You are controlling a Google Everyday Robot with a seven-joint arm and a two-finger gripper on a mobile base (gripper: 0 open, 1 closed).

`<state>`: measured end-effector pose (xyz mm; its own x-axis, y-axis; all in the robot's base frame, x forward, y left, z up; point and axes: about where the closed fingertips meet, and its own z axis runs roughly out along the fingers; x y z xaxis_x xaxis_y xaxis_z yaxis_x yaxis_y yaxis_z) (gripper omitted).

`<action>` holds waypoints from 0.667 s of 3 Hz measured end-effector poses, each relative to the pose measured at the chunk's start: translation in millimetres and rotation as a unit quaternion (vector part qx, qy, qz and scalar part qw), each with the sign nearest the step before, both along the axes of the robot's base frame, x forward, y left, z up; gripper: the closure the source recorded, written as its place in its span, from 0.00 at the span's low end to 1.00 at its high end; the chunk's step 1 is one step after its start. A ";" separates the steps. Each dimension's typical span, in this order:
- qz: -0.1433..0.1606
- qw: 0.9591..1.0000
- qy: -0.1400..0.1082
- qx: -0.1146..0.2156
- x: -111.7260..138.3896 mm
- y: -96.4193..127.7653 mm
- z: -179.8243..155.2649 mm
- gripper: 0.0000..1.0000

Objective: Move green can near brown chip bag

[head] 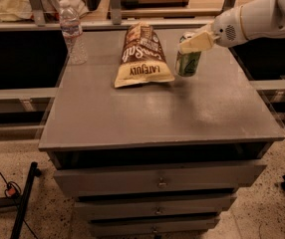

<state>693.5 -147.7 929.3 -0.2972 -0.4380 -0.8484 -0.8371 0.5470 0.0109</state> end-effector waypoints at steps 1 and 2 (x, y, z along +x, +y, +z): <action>0.005 1.000 -0.002 0.005 0.5 10.7 -9.3 0.36; 0.016 1.000 -0.012 0.001 -2.1 19.8 -15.3 0.13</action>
Offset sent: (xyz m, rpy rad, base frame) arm -0.0070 0.0251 -0.0189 -0.0155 -0.0618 0.0551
